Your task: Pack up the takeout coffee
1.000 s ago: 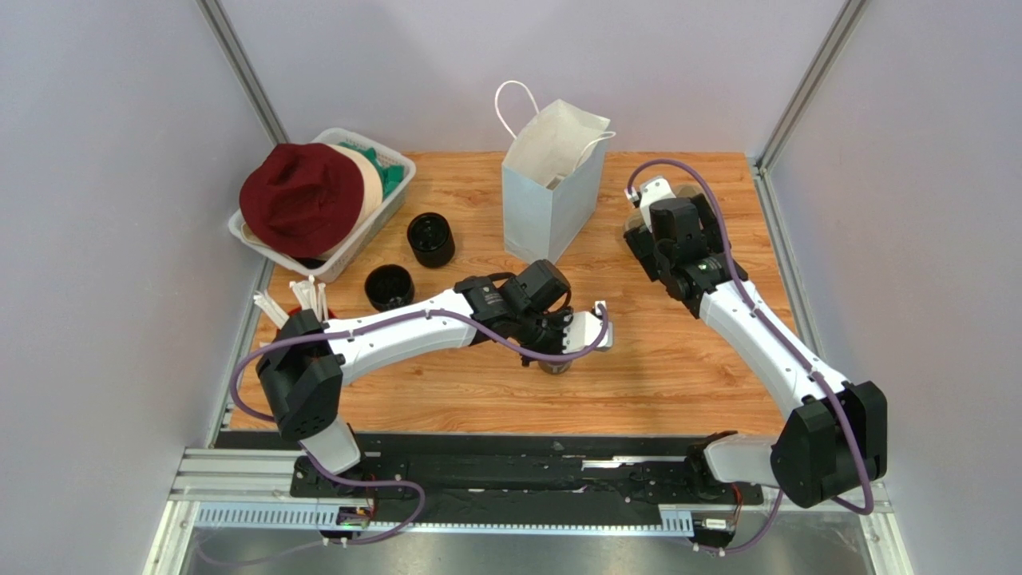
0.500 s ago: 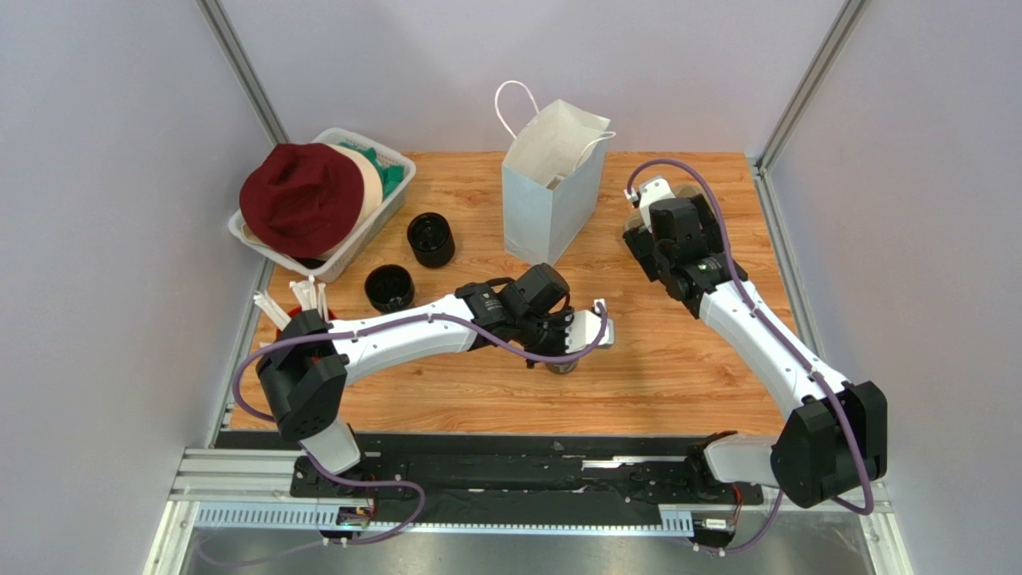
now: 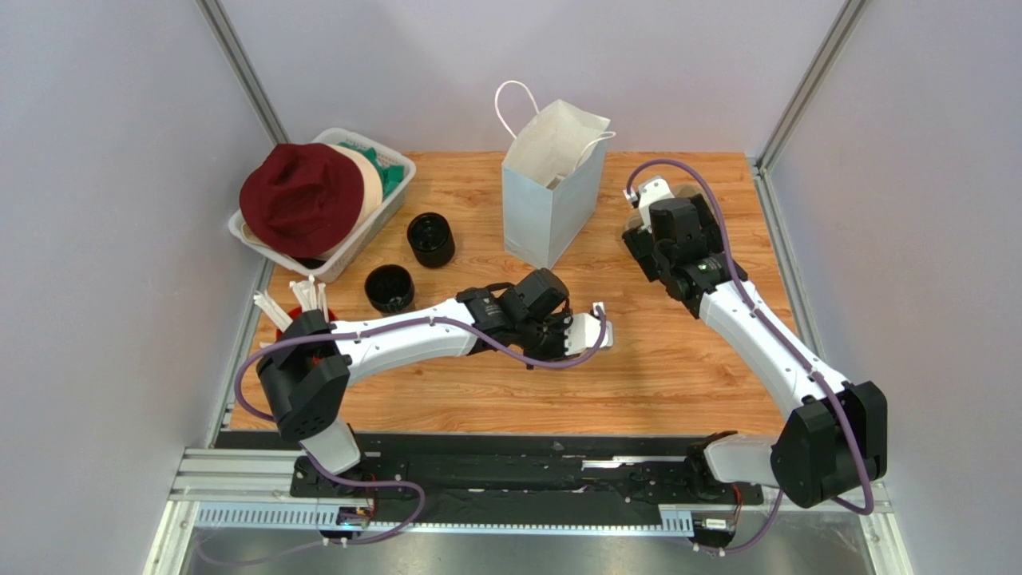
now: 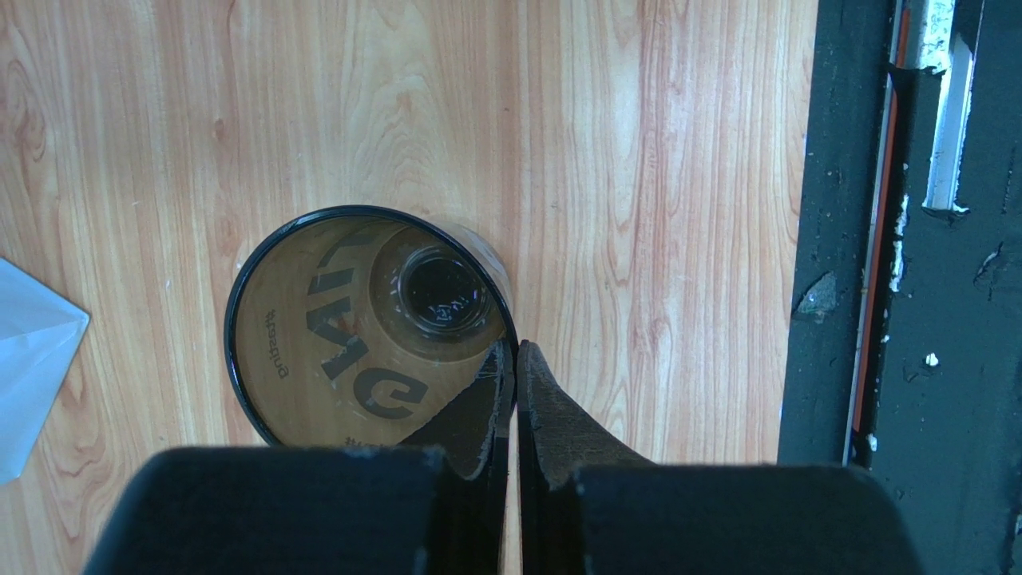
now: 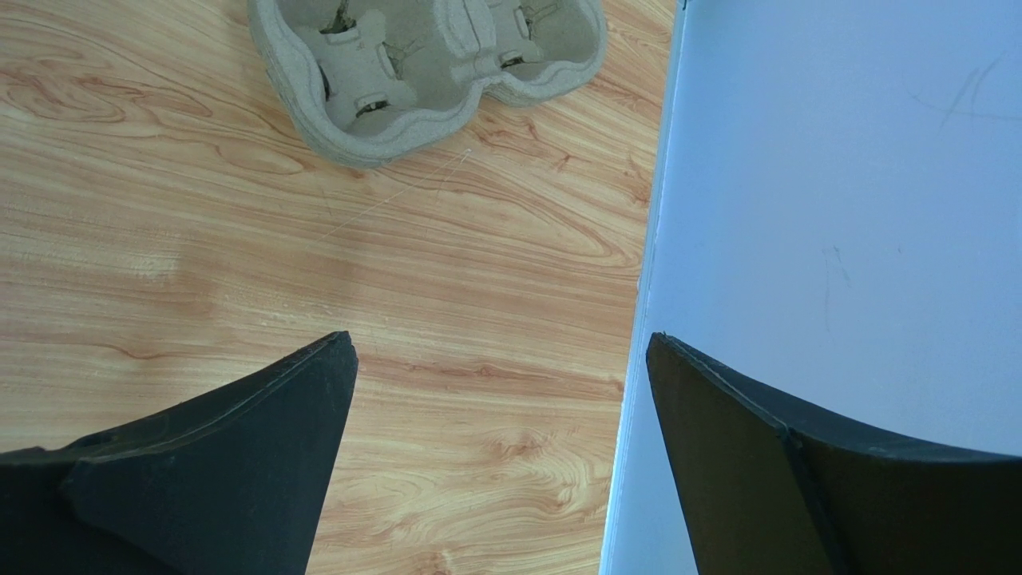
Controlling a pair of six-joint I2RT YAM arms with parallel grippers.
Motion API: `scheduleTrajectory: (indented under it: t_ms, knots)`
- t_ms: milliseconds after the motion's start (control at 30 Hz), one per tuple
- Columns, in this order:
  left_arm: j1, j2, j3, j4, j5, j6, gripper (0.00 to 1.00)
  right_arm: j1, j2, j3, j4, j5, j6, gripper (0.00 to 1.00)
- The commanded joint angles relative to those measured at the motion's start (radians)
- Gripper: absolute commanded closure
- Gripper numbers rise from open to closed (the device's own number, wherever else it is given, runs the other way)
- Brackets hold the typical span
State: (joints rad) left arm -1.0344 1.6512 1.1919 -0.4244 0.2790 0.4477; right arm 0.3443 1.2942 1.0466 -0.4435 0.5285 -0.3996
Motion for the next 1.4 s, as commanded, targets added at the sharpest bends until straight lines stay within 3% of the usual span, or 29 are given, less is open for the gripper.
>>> scheduleTrajectory:
  t_ms: [0,300,333,633,900,1100,1167,1200,1267,1367]
  knots:
    - [-0.007,-0.016,-0.002,0.038,-0.004,-0.009,0.93,-0.004,-0.027,0.036,0.040,-0.010,0.015,0.01]
    - [-0.007,-0.019,0.005,0.038,-0.020,-0.010,0.84,-0.002,-0.026,0.035,0.037,-0.021,0.013,0.01]
    - [-0.007,-0.021,0.008,0.038,-0.021,-0.007,0.79,-0.004,-0.026,0.035,0.035,-0.022,0.013,0.01]
    - [-0.007,-0.039,0.037,0.024,-0.044,0.002,0.66,-0.004,-0.016,0.036,0.032,-0.028,0.015,0.01]
    - [-0.007,-0.088,0.066,-0.010,-0.084,0.028,0.41,-0.004,-0.010,0.038,0.031,-0.030,0.016,0.01]
    - [-0.001,-0.145,0.098,-0.043,-0.127,0.046,0.30,-0.004,-0.010,0.038,0.029,-0.030,0.018,0.01]
    - [0.026,-0.162,0.103,-0.043,-0.139,0.043,0.24,-0.004,-0.007,0.038,0.029,-0.030,0.019,0.01]
    - [0.042,-0.178,0.109,-0.042,-0.135,0.031,0.14,-0.004,-0.007,0.038,0.028,-0.028,0.019,0.01]
    - [0.109,-0.195,0.112,-0.039,-0.117,0.016,0.06,-0.002,-0.007,0.038,0.029,-0.027,0.021,0.01]
    - [0.219,-0.229,0.120,-0.024,-0.066,-0.038,0.05,-0.004,-0.009,0.038,0.029,-0.028,0.021,0.01]
